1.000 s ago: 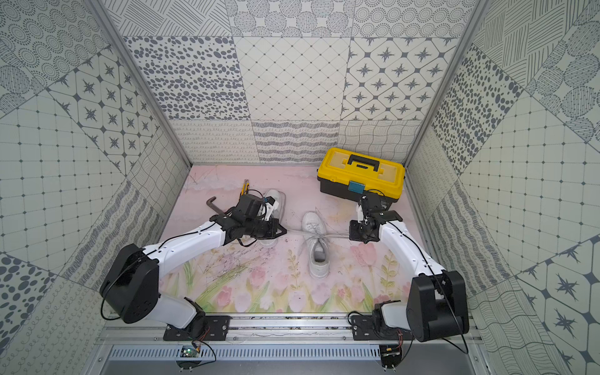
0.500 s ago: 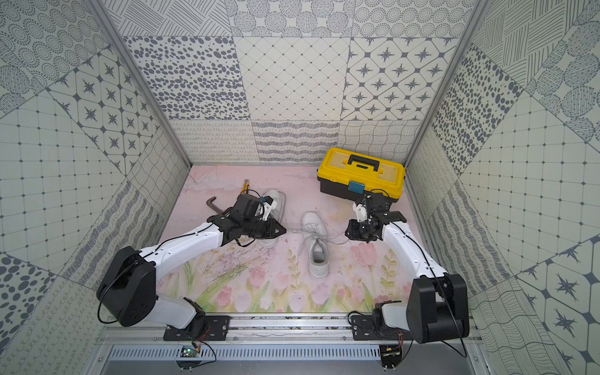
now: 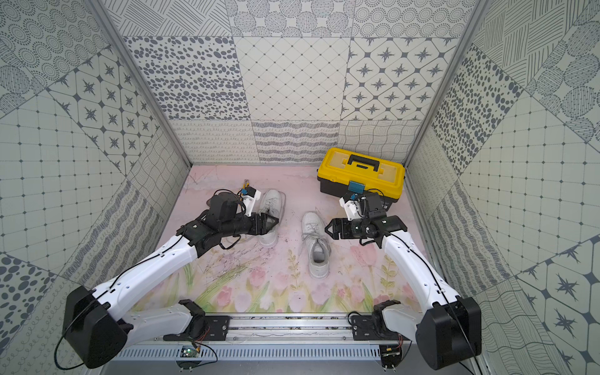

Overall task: Tie the shoes
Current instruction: Move the shoe to the center of the board.

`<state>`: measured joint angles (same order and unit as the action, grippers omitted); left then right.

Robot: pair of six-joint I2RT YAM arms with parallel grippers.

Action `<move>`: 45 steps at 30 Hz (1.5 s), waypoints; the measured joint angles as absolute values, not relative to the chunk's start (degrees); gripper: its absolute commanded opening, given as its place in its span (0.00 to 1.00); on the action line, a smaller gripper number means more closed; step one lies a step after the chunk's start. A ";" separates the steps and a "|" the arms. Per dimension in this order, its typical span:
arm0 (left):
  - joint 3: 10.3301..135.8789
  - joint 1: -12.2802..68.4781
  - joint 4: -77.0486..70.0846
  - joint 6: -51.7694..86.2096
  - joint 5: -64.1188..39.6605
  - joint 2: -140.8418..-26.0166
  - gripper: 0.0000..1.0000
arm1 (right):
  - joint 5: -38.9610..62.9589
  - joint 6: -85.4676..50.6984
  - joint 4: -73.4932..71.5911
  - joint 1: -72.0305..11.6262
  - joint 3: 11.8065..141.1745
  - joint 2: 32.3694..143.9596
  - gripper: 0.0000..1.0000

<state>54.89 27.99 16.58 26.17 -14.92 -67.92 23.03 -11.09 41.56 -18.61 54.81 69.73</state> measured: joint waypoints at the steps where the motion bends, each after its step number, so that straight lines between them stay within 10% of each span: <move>1: 54.74 27.46 17.26 25.80 -14.06 -67.24 0.70 | 21.34 -11.14 41.36 -20.67 54.81 71.33 0.86; 6: 53.76 24.38 20.47 24.71 -10.26 -65.25 0.70 | 14.04 -11.25 40.38 -27.44 54.87 79.53 0.81; 15: 52.18 20.80 26.55 22.81 -5.52 -65.30 0.68 | 9.10 -12.34 40.82 -30.72 58.28 84.73 0.14; 20: 51.75 20.38 28.27 22.15 -4.27 -66.46 0.66 | 6.87 -13.50 39.88 -26.13 57.78 83.13 0.00; 32: 51.64 20.25 29.19 21.28 -3.88 -68.58 0.66 | 2.90 -10.46 43.51 -17.06 55.68 79.11 0.10; 37: 51.53 20.25 29.19 21.28 -3.84 -68.58 0.66 | 2.57 -9.72 44.36 -17.06 55.70 78.83 0.50; 45: 51.51 20.25 29.19 21.30 -3.25 -67.79 0.67 | 3.16 -8.71 49.34 -17.93 59.33 74.37 0.67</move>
